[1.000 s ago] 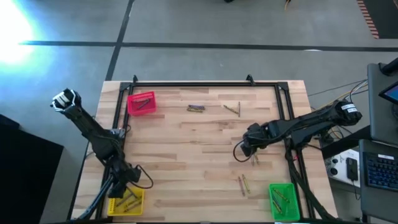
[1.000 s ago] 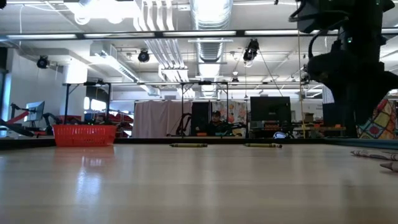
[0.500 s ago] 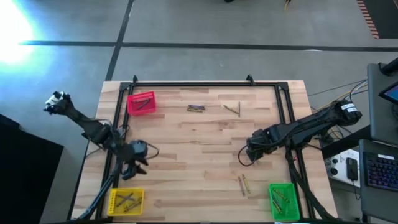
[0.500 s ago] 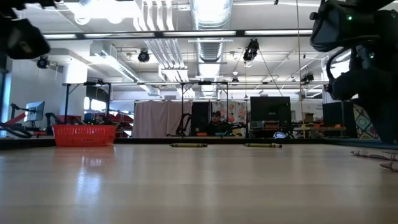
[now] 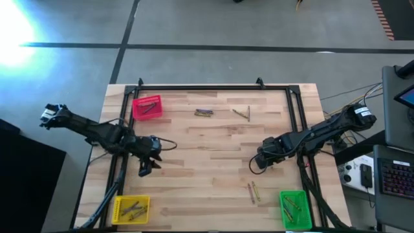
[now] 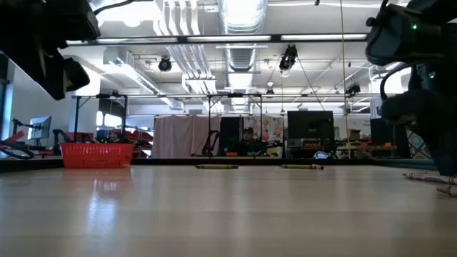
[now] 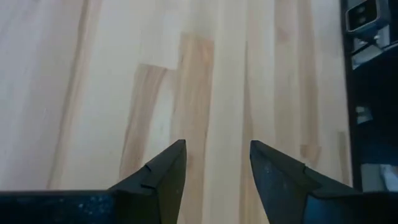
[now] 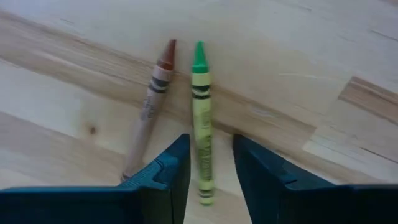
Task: Sort crayons
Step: Put the green crayon into the red bin
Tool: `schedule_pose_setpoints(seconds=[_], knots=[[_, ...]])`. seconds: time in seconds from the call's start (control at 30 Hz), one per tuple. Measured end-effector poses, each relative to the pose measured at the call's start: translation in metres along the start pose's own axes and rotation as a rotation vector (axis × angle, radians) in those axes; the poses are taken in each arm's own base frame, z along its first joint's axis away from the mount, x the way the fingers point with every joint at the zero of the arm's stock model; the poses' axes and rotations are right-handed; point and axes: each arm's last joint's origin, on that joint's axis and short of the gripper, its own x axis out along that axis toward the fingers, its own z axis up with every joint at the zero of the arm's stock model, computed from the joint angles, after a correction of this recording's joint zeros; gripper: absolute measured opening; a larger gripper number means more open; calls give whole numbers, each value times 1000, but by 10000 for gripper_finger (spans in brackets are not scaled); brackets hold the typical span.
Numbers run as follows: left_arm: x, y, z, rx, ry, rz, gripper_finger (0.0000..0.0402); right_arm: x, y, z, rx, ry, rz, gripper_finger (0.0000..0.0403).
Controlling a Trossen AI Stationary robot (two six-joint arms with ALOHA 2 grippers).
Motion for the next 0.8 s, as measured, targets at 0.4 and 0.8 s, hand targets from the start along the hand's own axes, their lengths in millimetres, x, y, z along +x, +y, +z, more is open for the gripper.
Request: schedule_pose_setpoints(seconds=[0.4, 0.8], knots=[[-17, 34, 35, -21, -316, 76, 130, 9, -4, 2, 15, -6, -43, 36], [-32, 78, 57, -19, -467, 99, 94, -53, 29, -4, 13, -63, -30, 9]])
